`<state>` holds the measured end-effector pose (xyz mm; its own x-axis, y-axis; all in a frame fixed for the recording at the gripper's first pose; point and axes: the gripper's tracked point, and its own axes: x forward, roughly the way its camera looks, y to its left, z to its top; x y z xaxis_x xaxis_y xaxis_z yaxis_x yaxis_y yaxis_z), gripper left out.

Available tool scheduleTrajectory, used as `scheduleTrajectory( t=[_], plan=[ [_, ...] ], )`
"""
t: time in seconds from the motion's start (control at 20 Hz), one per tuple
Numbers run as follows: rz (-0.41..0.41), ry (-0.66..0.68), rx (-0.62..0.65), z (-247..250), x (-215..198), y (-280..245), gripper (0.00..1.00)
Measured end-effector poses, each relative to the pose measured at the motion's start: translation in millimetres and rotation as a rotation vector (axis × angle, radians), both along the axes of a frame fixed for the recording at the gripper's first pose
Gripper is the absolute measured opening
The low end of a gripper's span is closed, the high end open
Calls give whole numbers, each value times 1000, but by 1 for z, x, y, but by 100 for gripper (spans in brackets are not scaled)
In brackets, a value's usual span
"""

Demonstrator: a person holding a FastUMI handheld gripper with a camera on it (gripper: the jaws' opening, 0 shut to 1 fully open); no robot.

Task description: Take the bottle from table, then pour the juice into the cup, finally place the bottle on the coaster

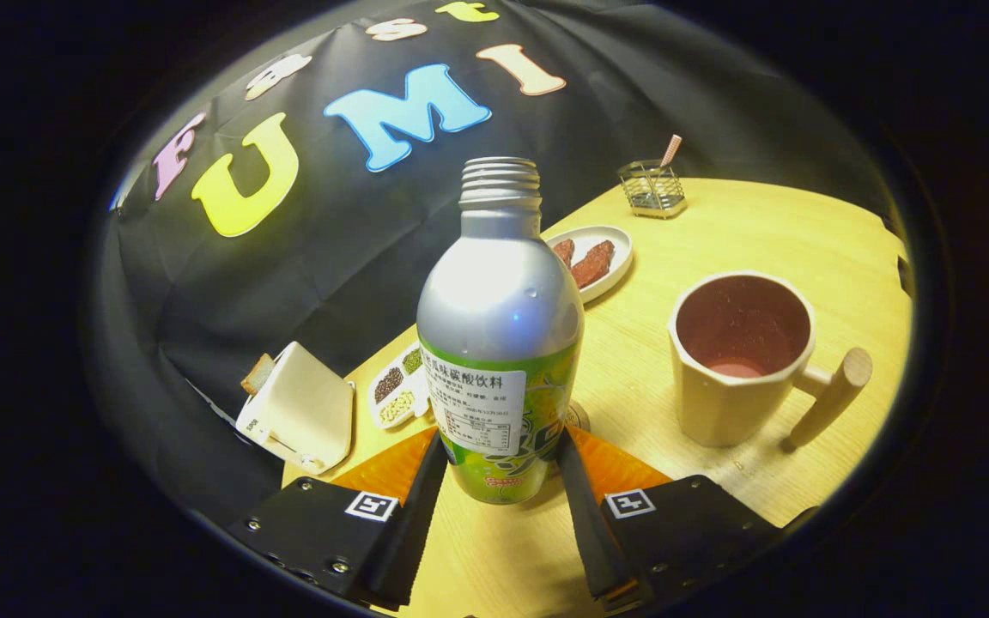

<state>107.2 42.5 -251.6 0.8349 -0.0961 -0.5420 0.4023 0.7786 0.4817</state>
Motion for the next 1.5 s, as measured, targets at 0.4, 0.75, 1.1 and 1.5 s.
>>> scheduleTrajectory(
  t=[0.4, 0.75, 1.1, 1.5],
  plan=[
    [-39, 0, -123, -9, 19, -11, 73],
    [15, 47, -241, -26, 36, -12, 73],
    [60, 35, -357, -25, 43, -15, 77],
    [117, 38, -382, -31, 42, -10, 87]
  ],
)
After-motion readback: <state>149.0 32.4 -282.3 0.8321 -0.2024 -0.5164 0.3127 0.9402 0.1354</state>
